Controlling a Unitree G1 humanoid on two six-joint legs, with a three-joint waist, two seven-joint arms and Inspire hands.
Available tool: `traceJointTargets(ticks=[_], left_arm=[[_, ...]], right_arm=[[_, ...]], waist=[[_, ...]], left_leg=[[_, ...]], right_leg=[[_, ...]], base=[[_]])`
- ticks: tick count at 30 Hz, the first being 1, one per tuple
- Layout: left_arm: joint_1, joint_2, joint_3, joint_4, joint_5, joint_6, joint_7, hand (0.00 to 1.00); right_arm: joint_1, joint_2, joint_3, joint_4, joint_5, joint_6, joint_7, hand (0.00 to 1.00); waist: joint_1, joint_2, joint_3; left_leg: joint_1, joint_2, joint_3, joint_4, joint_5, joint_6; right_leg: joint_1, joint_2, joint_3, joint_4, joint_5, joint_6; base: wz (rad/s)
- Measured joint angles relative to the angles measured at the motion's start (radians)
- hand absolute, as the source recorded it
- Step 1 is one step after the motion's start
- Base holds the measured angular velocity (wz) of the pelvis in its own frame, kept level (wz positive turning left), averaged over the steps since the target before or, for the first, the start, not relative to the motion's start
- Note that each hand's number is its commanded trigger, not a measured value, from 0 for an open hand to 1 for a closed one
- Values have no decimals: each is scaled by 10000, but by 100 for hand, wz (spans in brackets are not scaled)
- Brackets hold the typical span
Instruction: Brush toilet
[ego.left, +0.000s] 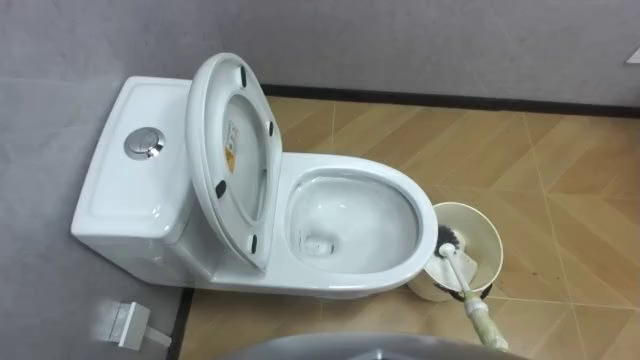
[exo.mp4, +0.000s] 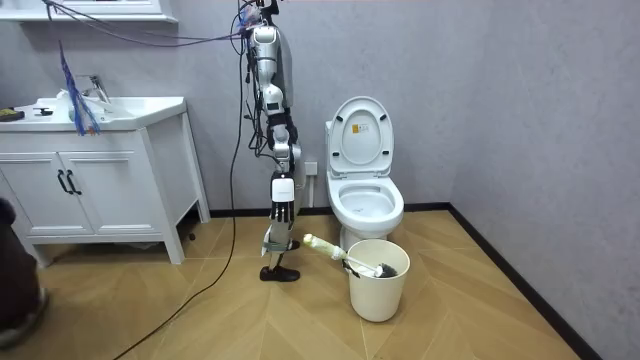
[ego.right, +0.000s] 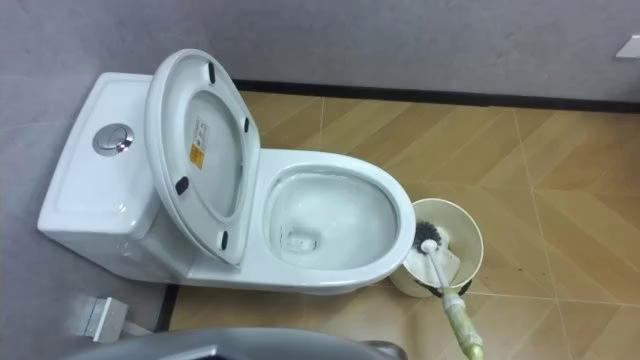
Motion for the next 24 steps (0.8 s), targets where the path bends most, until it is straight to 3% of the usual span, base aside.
traceJointTargets(ticks=[11, 17, 24], left_arm=[[-217, 10, -67, -60, -160, -61, 44, 0], [-229, 16, -39, -55, -428, -241, 415, 0], [-282, 21, 49, -24, -559, -739, 1071, 0]], right_arm=[[-113, -63, 167, -18, 22, -254, -439, 0], [-86, -73, -686, -112, 781, -779, -1419, 0], [108, -77, -1435, -1447, 1432, -1629, -2799, 0]], waist=[[209, 58, 33], [127, 168, 30], [78, 204, 5]], left_leg=[[-91, 4, 46, -25, 1, 0], [-164, 4, 12, -17, 2, -1], [-212, 23, 160, -28, 3, 1]], right_leg=[[-125, 8, 24, 3, 0, 0], [-162, 7, -2, -15, 0, 0], [-305, 13, 112, 7, 0, 0]], base=[[0], [2], [-6]])
